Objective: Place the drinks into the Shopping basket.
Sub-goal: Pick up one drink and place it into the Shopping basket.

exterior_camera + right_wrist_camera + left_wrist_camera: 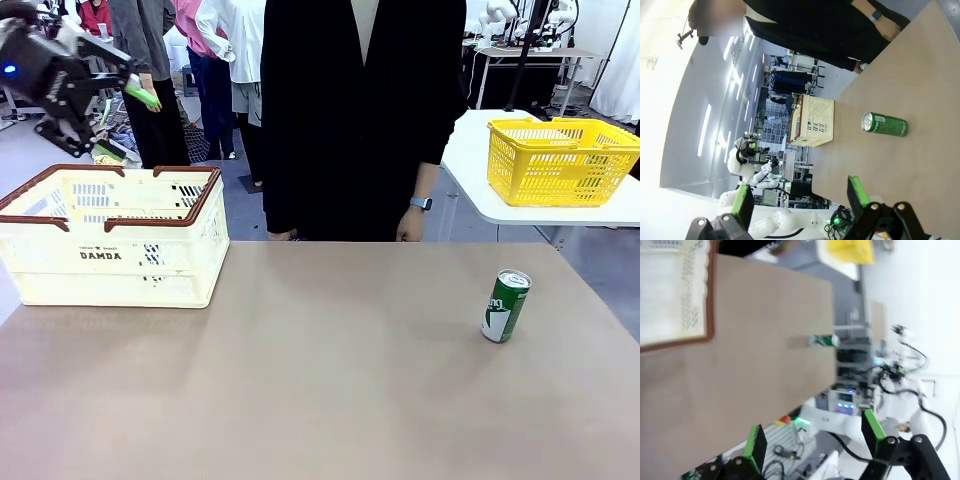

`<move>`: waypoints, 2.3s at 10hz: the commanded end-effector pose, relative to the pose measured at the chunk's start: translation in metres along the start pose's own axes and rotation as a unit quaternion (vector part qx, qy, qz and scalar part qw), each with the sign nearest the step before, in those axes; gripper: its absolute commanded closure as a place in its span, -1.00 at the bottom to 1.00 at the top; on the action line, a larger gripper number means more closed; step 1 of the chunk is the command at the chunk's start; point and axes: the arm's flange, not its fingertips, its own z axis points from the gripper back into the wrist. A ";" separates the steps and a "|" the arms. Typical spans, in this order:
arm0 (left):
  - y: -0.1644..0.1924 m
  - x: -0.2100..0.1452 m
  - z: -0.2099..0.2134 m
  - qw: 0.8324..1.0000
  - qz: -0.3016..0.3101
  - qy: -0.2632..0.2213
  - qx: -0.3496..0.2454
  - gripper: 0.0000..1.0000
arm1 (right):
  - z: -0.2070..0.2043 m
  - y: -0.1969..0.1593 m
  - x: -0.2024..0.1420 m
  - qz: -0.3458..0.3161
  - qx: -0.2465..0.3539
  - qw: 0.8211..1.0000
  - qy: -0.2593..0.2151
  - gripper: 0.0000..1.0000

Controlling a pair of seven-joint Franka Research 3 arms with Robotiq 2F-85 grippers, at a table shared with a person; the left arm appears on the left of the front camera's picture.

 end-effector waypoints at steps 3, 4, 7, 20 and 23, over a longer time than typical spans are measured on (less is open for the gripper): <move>0.121 -0.108 0.044 0.988 0.024 -0.076 -0.130 -1.00 | 0.003 0.002 0.001 0.009 0.003 1.000 0.002 -1.00; 0.142 -0.125 0.056 0.982 0.040 -0.102 -0.154 -1.00 | 0.003 0.002 0.001 0.009 0.003 1.000 0.002 -1.00; 0.153 -0.122 0.066 0.983 0.051 -0.098 -0.148 -1.00 | 0.003 0.002 0.001 0.009 0.003 1.000 0.002 -1.00; 0.153 -0.122 0.066 0.983 0.051 -0.098 -0.148 -1.00 | 0.003 0.002 0.001 0.009 0.003 1.000 0.002 -1.00; 0.153 -0.122 0.066 0.983 0.051 -0.098 -0.148 -1.00 | 0.003 0.002 0.001 0.009 0.003 1.000 0.002 -1.00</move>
